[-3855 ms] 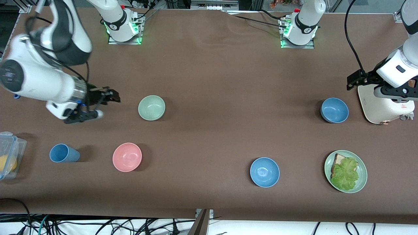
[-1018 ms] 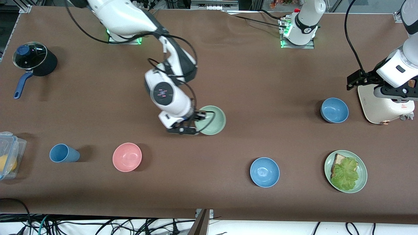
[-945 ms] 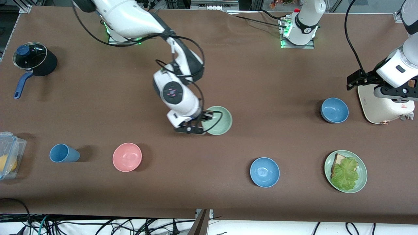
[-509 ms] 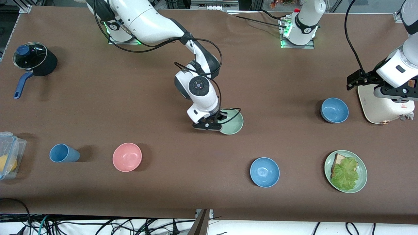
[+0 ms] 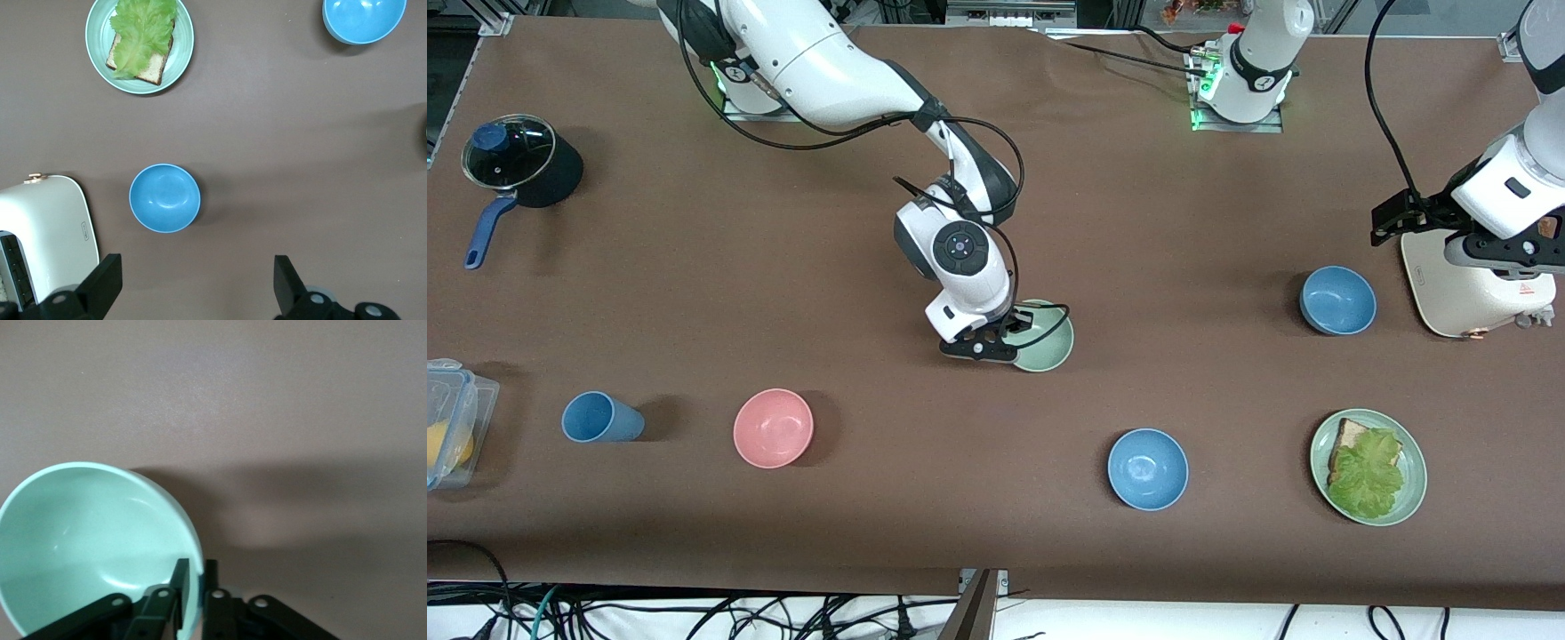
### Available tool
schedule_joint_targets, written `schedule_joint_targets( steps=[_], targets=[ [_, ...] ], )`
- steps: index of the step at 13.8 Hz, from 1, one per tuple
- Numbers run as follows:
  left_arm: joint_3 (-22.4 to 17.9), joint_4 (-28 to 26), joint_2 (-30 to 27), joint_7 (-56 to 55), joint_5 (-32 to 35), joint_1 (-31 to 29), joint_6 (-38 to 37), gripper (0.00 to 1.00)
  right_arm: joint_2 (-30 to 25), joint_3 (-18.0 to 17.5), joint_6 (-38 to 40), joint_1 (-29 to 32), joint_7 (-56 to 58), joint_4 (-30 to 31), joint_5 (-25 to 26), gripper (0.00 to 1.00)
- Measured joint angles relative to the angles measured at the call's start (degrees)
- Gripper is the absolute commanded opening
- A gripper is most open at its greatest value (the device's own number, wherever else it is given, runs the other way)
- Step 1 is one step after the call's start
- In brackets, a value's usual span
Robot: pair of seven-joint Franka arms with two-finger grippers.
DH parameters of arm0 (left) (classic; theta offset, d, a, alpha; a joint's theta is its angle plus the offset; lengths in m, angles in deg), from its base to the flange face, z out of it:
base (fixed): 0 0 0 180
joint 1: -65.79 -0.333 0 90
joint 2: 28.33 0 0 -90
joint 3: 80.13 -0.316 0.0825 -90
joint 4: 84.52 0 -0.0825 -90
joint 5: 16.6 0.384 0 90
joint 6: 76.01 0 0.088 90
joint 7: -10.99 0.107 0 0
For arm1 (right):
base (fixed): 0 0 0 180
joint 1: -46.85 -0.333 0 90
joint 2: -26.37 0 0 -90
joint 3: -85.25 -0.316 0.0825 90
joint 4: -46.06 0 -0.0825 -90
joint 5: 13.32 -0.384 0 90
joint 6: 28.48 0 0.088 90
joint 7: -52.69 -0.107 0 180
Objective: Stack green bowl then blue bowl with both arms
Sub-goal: 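Open the right gripper and draw it back to its rest side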
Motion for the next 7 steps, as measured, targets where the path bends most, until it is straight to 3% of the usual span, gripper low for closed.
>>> schedule_joint_targets(
  steps=[4,7],
  targets=[
    [0.00,0.00,0.00,0.00,0.00,0.00,0.00,1.00,-2.44,3.02,5.50,0.79,0.37,-1.04,0.01,1.00],
    [0.00,0.00,0.00,0.00,0.00,0.00,0.00,1.00,-8.72,3.84,12.34,6.26,7.11,-1.57,0.00,1.00]
  ],
)
